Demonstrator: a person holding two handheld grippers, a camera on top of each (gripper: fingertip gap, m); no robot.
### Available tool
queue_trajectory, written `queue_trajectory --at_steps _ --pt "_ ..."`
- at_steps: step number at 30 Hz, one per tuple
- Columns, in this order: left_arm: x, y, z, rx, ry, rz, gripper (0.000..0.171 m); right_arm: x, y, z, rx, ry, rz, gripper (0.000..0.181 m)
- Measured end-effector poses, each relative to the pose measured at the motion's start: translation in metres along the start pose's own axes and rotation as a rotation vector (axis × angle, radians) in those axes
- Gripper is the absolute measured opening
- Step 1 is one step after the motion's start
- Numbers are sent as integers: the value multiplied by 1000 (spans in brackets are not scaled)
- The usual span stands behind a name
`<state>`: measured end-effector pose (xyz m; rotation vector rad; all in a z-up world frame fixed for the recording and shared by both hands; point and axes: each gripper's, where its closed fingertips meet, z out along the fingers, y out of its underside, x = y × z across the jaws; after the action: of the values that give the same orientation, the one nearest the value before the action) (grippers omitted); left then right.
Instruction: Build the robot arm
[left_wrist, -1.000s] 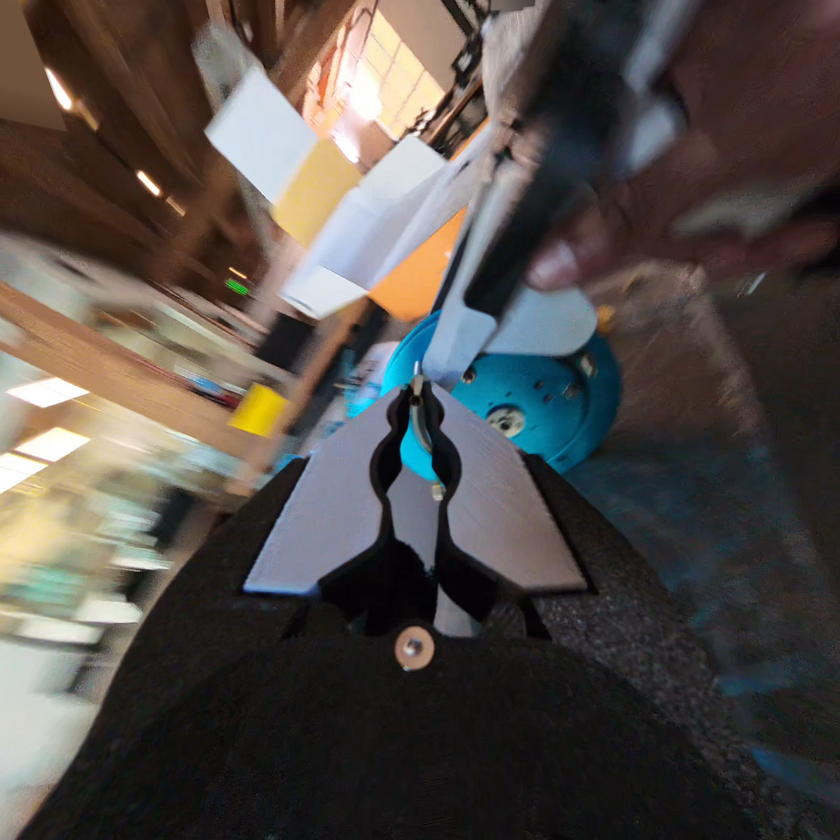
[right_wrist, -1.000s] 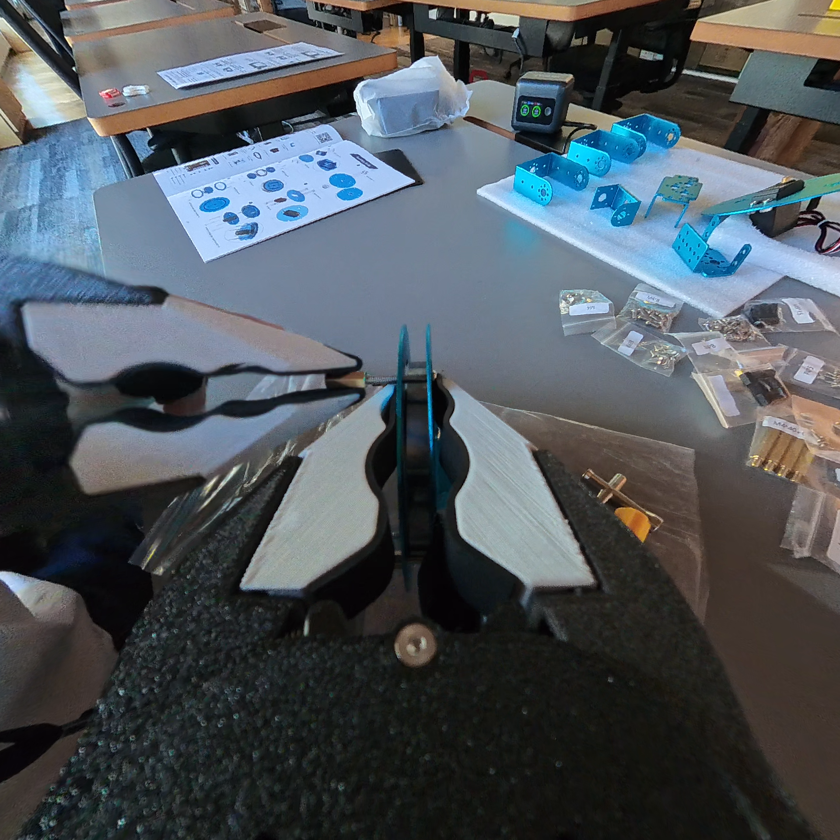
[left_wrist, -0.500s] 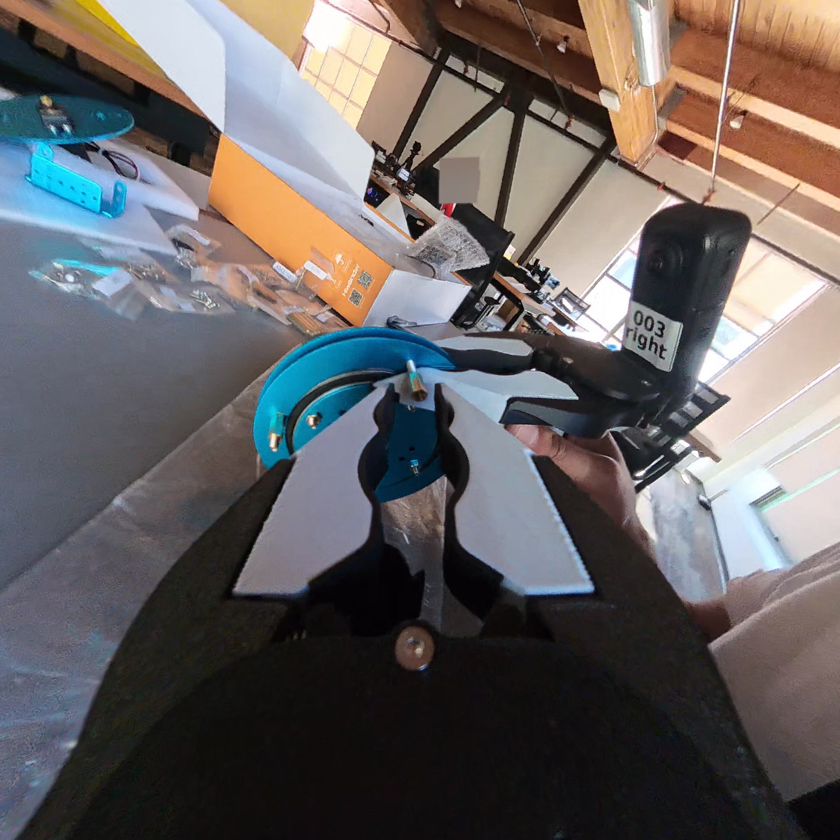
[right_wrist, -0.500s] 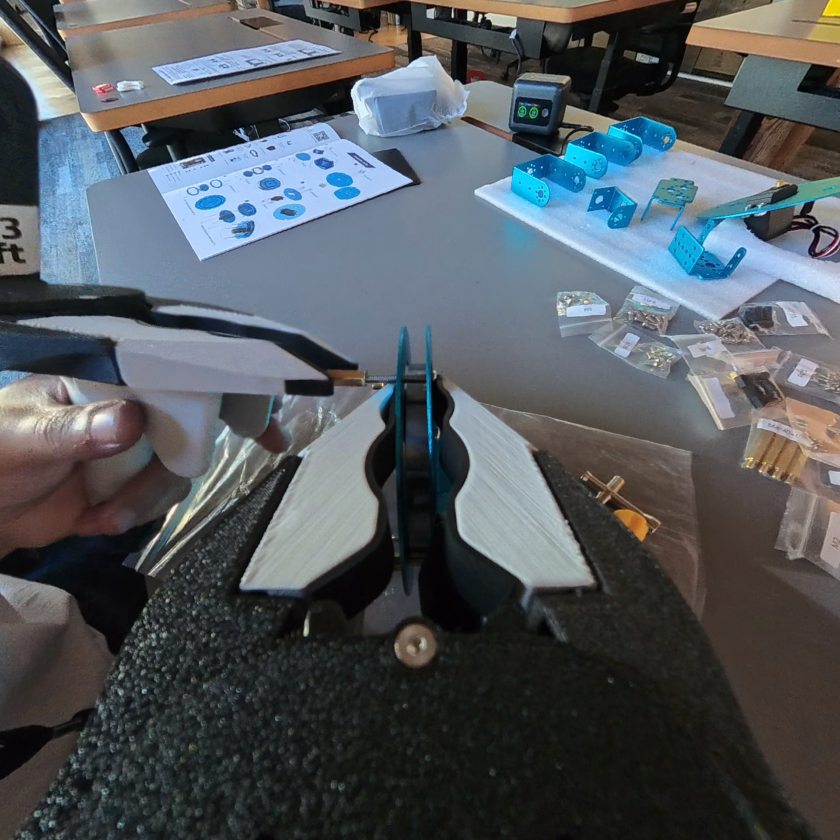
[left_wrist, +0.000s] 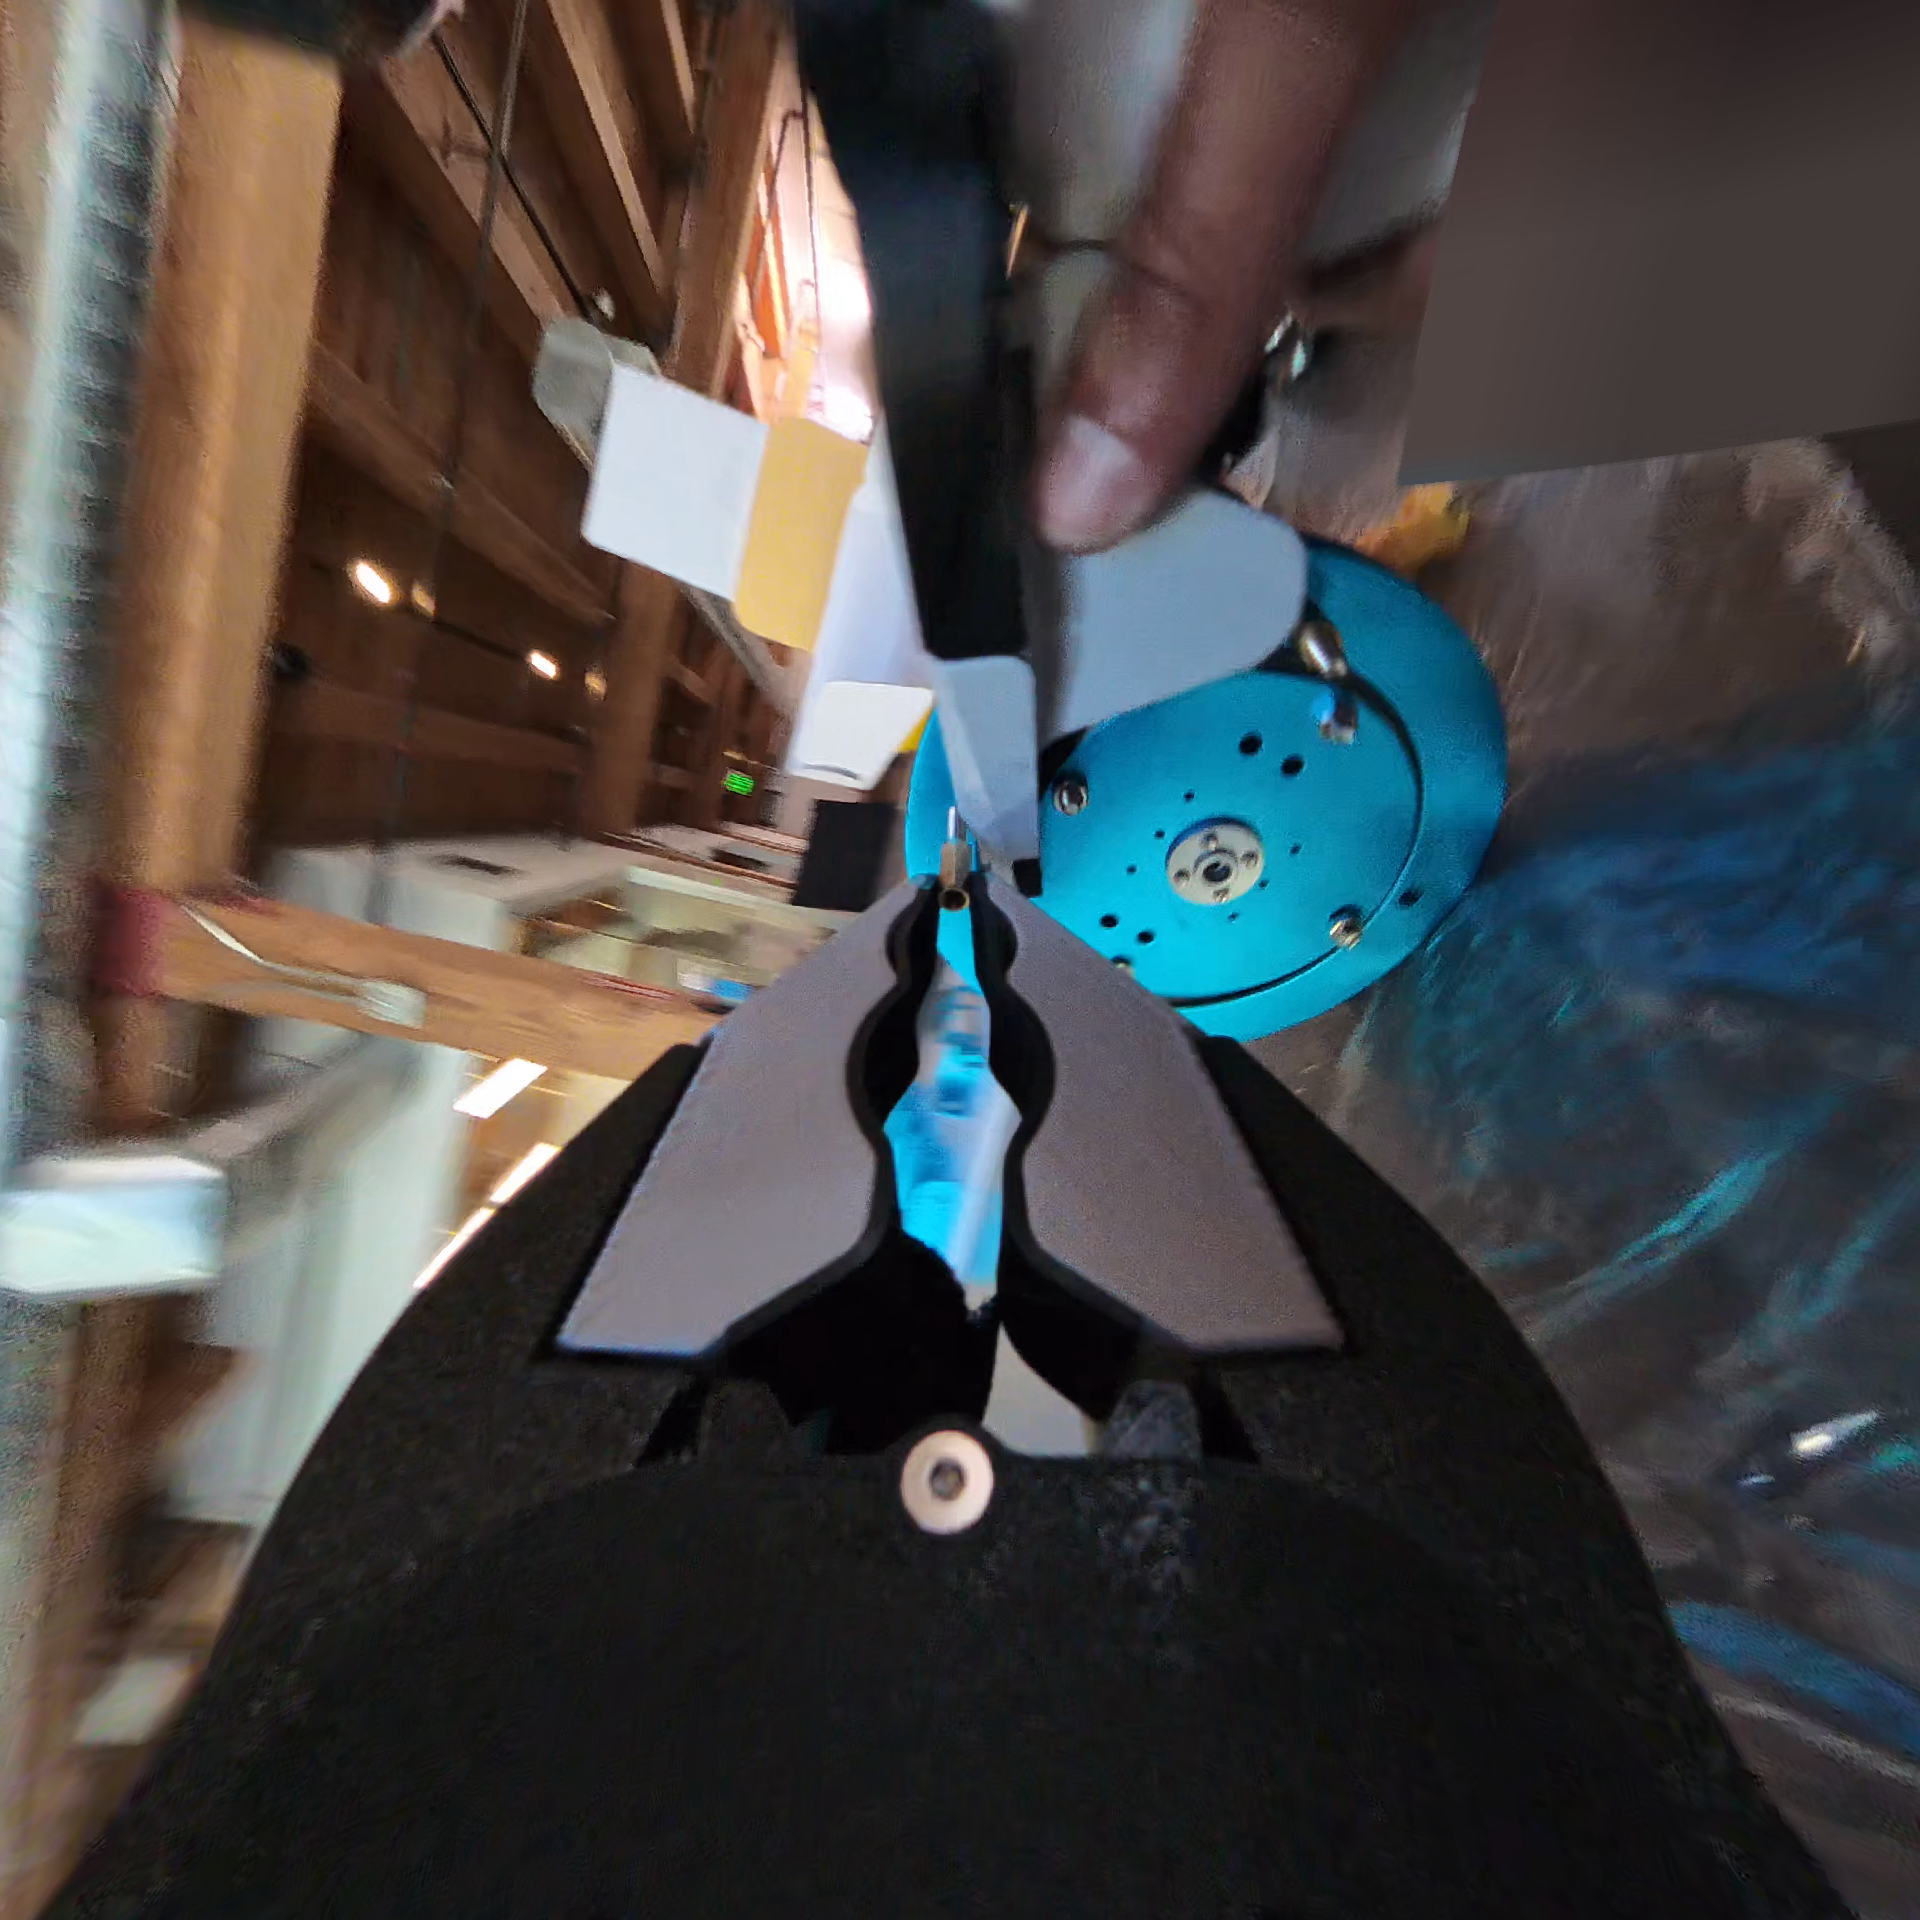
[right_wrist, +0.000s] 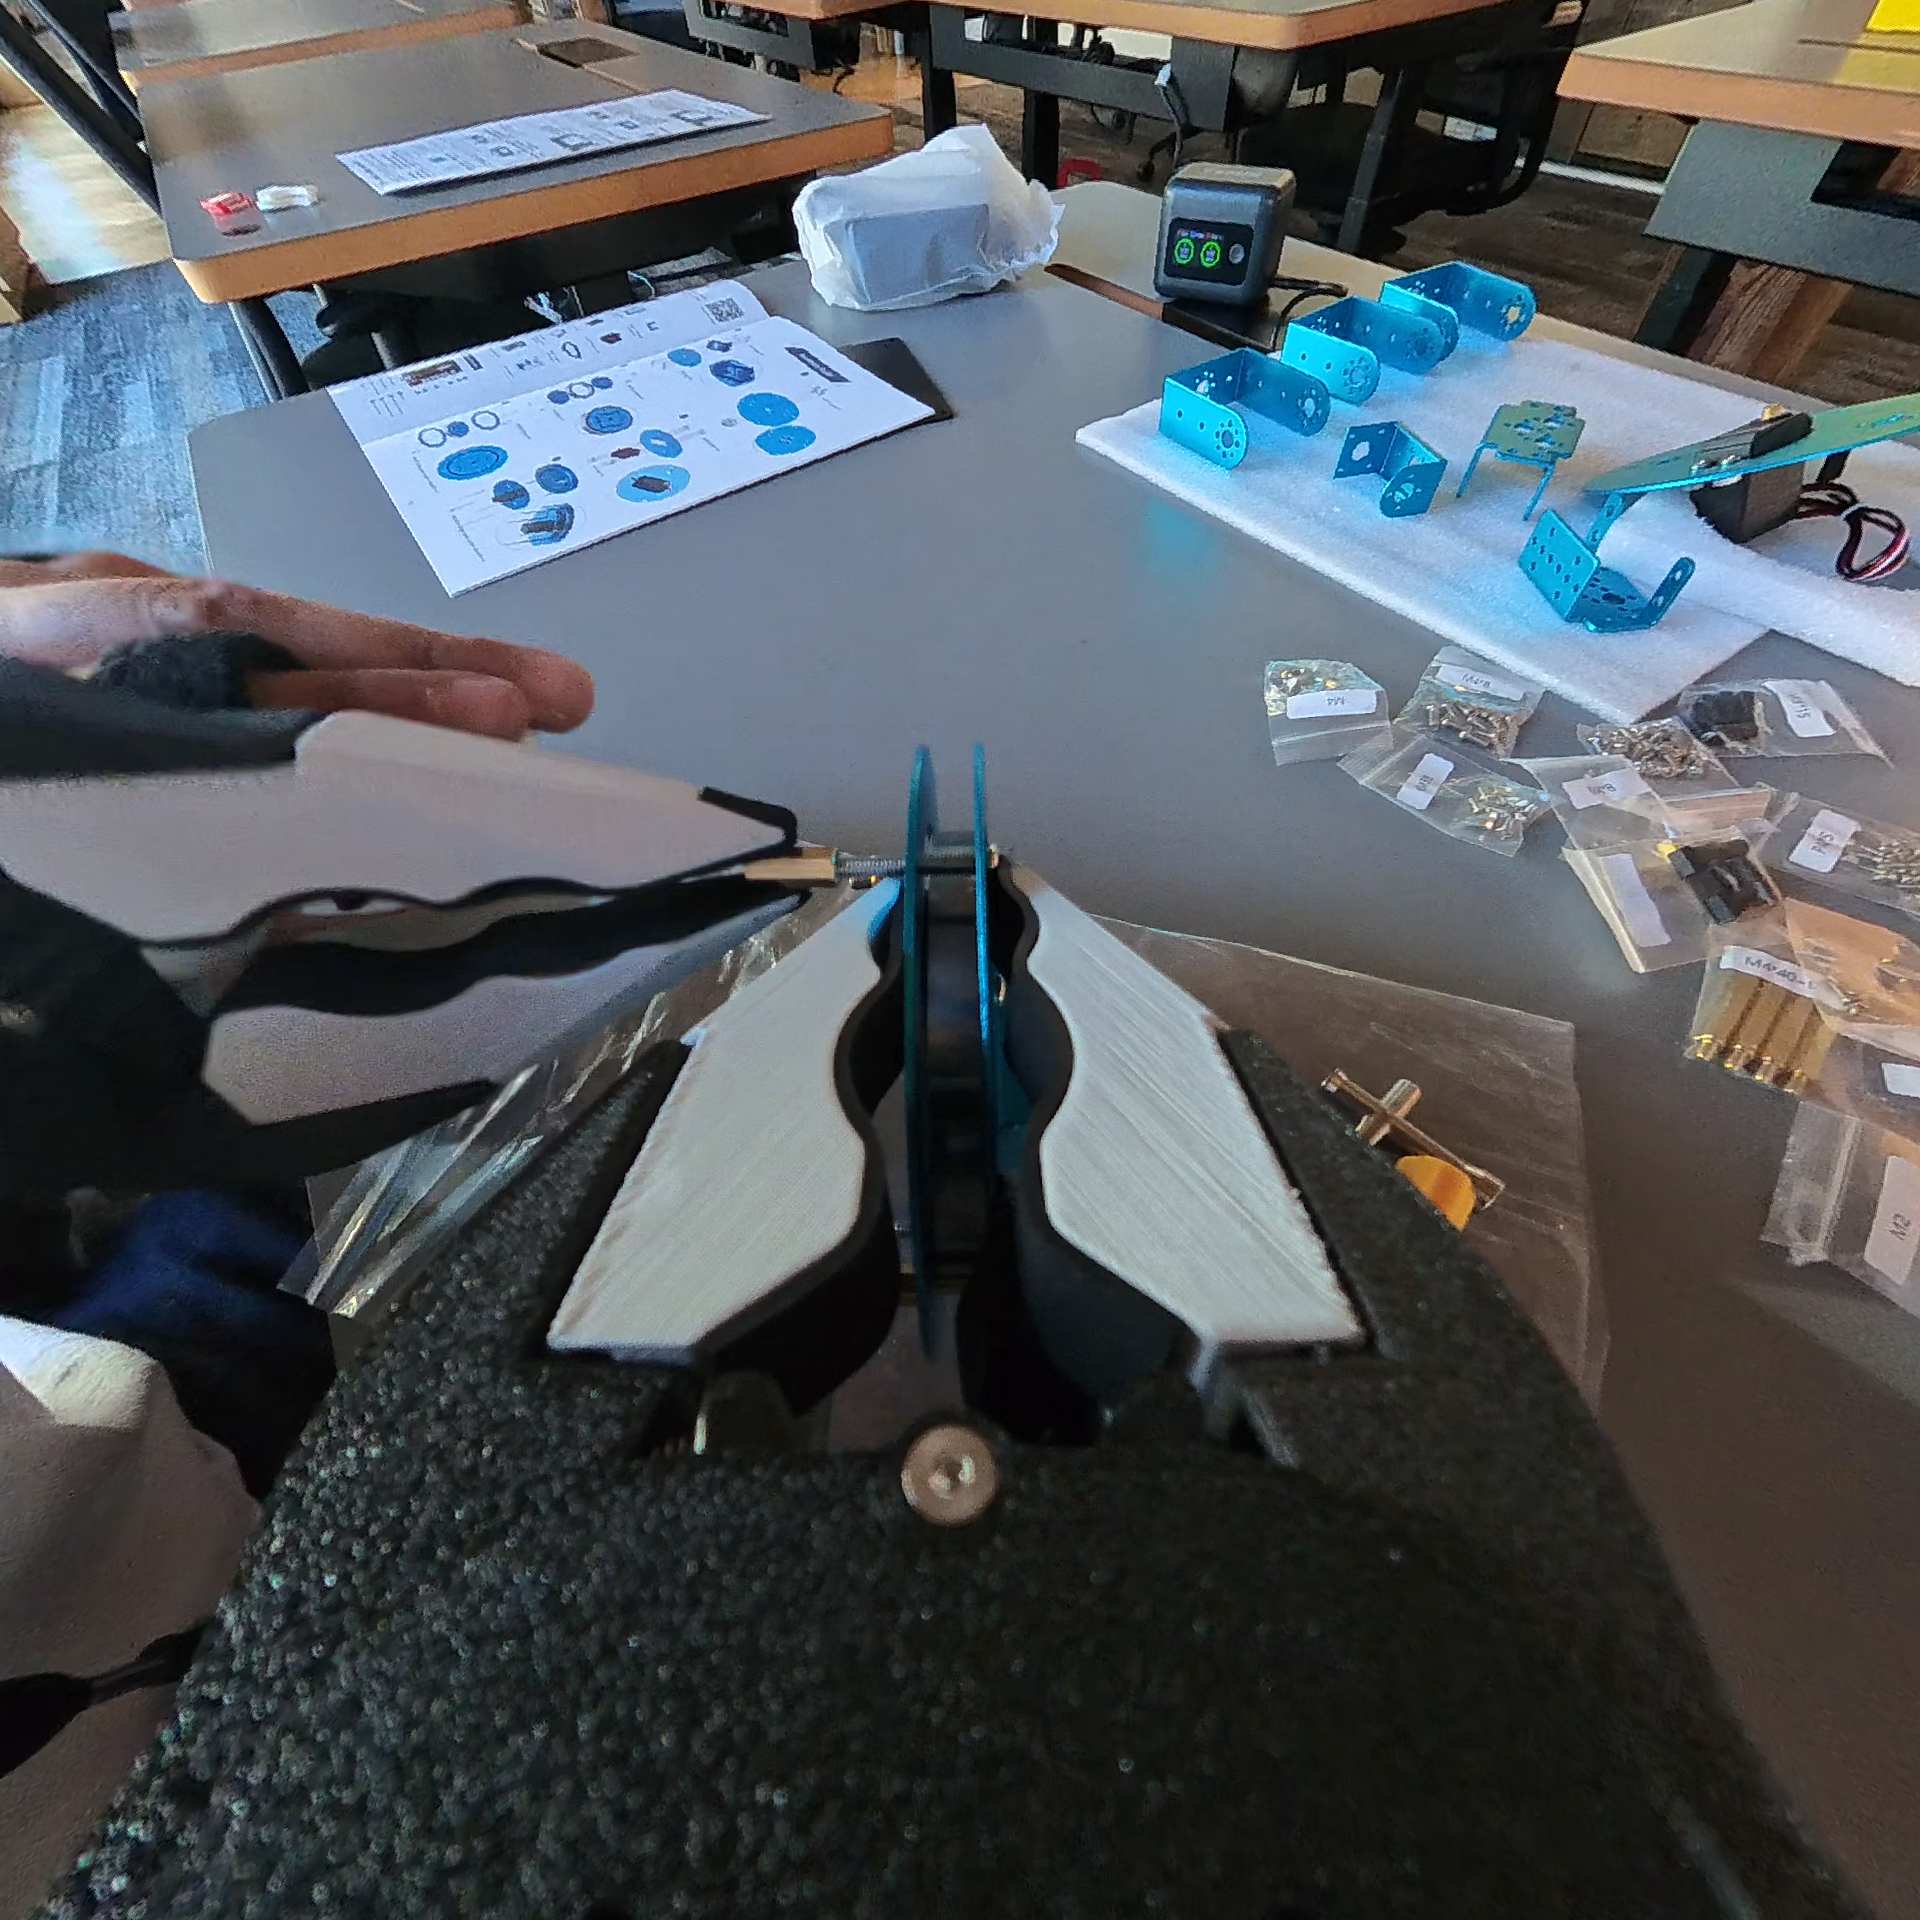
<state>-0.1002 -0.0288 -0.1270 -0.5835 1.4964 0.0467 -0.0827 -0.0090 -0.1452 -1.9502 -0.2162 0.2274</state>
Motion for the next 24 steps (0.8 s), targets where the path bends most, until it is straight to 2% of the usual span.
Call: queue_trajectory --at_steps 2,3,6,8,9,11,12,14,16,18,19,20,21,22,24 --pt "1 0 -2 5 90 -389 7 -1 0 0 1 0 -5 13" --pt "2 -2 -4 17 152 -632 16 -1 0 0 1 0 -4 12" --pt "-2 -5 -8 92 333 -1332 18 -1 0 1 0 -2 -2 12" --pt "-4 -2 -5 129 381 -1582 17 -3 -1 1 0 -3 -9 12" --pt "-2 -2 -3 136 379 -1611 14 -4 -1 2 -1 -3 -13 12" --pt "0 -5 -1 127 353 -1571 6 -4 -1 2 -1 1 -19 12" --pt "0 -5 0 110 317 -1495 5 -4 -1 2 1 3 -17 12" --pt "2 -5 0 69 251 -1208 4 -3 0 1 3 -2 -9 13" --pt "2 -4 1 26 130 -756 4 -3 0 1 3 -1 -10 13" --pt "2 -3 1 4 -38 -139 4 -3 1 0 3 -12 1 12" --pt "1 -3 1 5 -93 89 4 -3 1 0 4 -12 6 12" --pt "1 -3 2 16 -99 175 4 -2 1 -1 3 -4 2 12" --pt "1 -3 3 32 -74 160 5 -1 1 -1 1 1 -2 12" --pt "1 -2 4 37 -42 88 5 0 1 -1 1 2 -1 12" --pt "2 -2 4 21 28 -214 5 0 1 -1 2 2 -2 12"
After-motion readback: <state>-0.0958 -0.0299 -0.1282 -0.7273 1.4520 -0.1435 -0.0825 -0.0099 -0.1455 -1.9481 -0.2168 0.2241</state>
